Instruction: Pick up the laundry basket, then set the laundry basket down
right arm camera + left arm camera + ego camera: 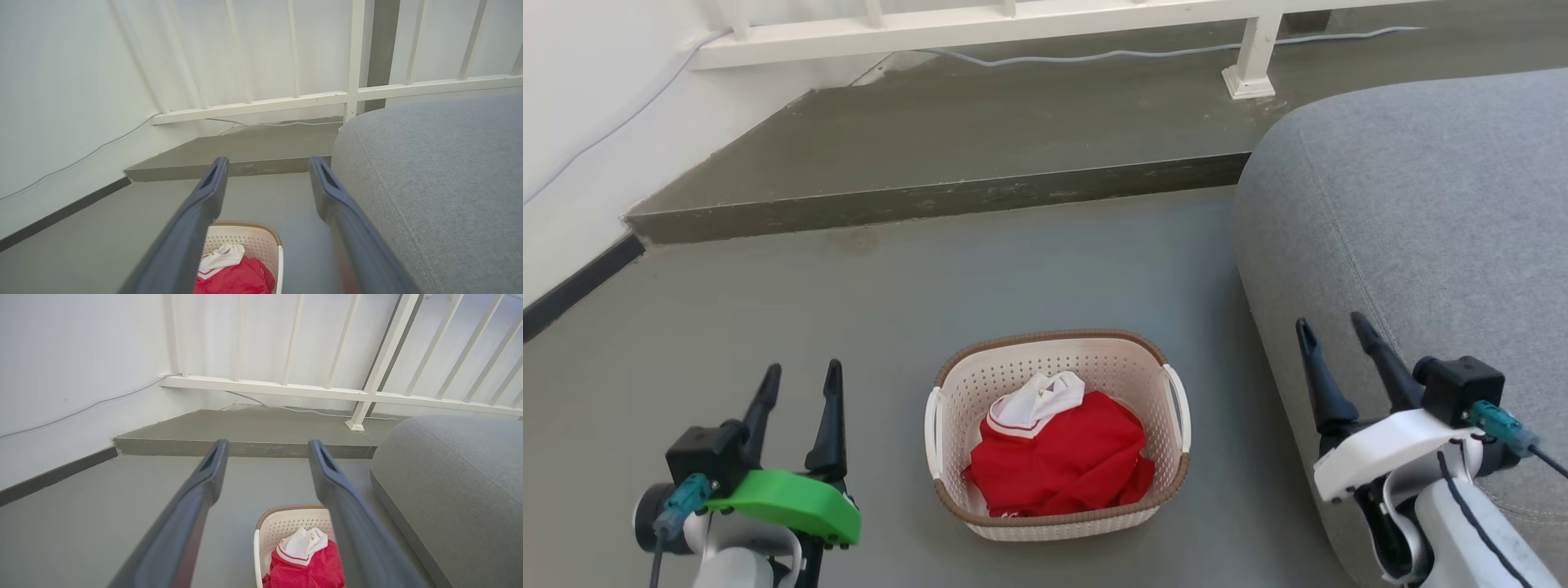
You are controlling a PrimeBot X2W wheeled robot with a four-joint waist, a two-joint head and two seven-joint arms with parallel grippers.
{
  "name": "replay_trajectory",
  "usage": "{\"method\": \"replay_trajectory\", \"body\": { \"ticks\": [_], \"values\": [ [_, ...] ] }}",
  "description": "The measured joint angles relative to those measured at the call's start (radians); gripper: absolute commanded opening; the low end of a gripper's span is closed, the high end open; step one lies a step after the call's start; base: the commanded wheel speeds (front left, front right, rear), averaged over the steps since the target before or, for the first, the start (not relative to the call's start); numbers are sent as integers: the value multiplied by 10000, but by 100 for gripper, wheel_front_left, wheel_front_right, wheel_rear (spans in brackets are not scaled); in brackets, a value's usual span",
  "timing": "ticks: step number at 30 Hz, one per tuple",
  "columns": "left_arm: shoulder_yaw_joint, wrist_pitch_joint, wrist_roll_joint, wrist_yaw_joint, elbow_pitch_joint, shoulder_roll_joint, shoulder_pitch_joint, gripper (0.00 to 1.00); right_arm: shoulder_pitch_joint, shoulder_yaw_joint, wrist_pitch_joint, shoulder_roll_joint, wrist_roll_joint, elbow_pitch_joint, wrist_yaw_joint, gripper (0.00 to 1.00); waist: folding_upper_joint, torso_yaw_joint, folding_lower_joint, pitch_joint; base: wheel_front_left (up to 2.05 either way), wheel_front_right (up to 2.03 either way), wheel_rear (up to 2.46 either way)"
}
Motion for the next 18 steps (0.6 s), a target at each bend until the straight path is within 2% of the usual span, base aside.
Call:
{"method": "replay_trajectory", "body": {
  "ticks": [8,18],
  "values": [
    [13,138,-146,2,593,-71,218,0,436,59,50,267,161,470,-2,0,0,4,0,-4,0,0,0],
    [382,587,-1459,2,660,-75,208,0,430,-318,376,324,1463,456,48,0,0,63,0,-59,0,0,0]
  ]
}}
